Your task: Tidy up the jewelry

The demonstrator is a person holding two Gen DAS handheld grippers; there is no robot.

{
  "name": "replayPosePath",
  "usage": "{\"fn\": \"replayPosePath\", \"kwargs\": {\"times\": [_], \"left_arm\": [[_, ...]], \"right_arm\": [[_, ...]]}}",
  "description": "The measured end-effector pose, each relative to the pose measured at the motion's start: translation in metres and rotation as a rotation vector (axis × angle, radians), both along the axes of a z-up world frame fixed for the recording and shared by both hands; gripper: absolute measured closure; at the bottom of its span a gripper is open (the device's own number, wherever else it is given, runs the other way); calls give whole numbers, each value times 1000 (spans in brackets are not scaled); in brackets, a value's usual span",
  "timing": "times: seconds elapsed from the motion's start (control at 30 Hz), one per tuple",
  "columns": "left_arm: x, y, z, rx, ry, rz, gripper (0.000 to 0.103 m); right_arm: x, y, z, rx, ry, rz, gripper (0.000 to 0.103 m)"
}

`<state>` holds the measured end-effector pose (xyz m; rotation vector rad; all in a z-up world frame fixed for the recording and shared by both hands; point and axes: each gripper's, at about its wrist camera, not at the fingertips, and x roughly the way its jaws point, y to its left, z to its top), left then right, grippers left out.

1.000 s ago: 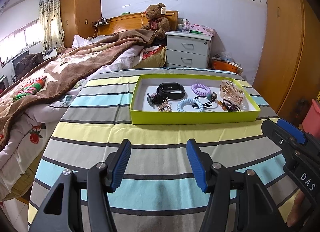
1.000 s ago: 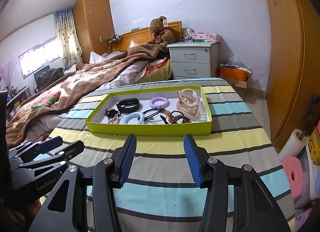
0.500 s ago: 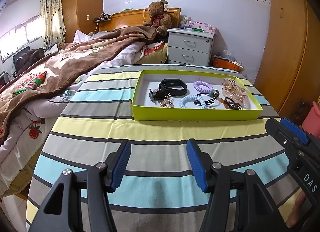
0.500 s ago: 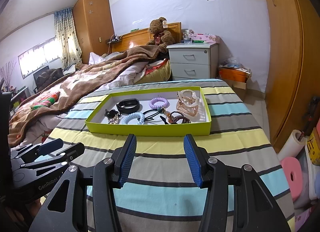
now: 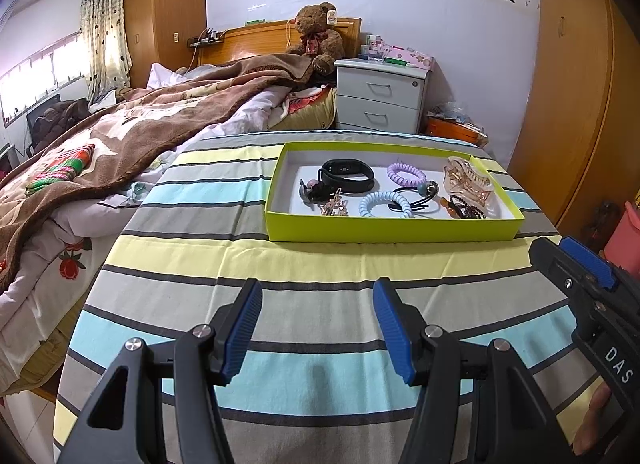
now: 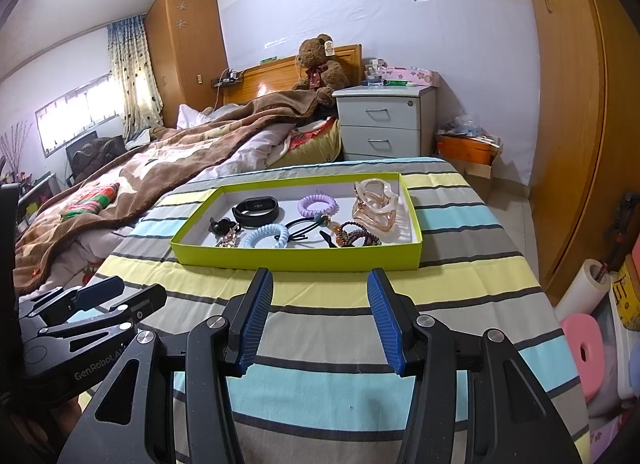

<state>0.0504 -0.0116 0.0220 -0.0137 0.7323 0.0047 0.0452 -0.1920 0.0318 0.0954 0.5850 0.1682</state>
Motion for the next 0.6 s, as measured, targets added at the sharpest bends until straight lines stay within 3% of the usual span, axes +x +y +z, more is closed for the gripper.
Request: {"fn": "replayPosePath", "kwargs": {"times": [0.6], "left_arm": [[-3,5,1,0,-1,8,43]], "right_arm": [[-1,2,-2,-4,1,6,53]]}}
